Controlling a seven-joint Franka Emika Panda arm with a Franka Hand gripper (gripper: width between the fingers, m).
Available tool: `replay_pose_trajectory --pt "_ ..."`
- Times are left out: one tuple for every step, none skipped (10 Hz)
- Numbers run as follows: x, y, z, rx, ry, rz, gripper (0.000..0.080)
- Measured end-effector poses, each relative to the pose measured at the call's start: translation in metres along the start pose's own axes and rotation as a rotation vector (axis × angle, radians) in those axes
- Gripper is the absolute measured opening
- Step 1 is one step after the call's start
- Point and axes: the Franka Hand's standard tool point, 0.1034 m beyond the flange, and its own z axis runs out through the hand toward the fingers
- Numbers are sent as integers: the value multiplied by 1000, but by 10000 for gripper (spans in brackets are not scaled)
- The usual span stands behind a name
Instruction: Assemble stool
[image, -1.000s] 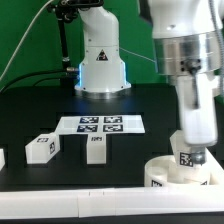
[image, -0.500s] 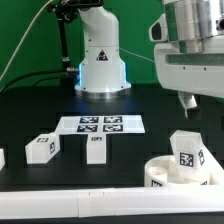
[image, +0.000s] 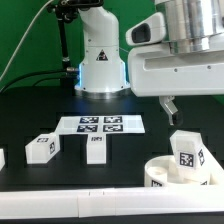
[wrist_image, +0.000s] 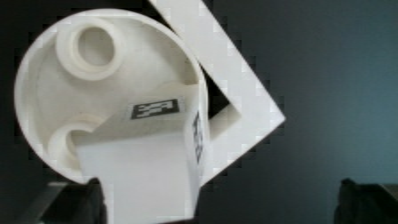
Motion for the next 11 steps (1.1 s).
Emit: replay_pose_trajectory --pt "3 -1 -2 13 17 -33 649" --pt "4 1 -1 10 19 -105 649" --pt "5 1 -1 8 19 -158 649" --pt "5 2 -1 6 20 -236 649" --pt "5 2 -1 -4 23 -343 649" --pt "5 1 -2 -31 26 -553 649" --pt "7 0 -4 -49 26 -744 649" --pt "6 2 -1 -68 14 -900 649" --pt "3 4 4 -83 -9 -1024 649" --pt "5 4 3 -83 -5 -1042 649" --pt "6 6 3 -88 -8 -1118 649"
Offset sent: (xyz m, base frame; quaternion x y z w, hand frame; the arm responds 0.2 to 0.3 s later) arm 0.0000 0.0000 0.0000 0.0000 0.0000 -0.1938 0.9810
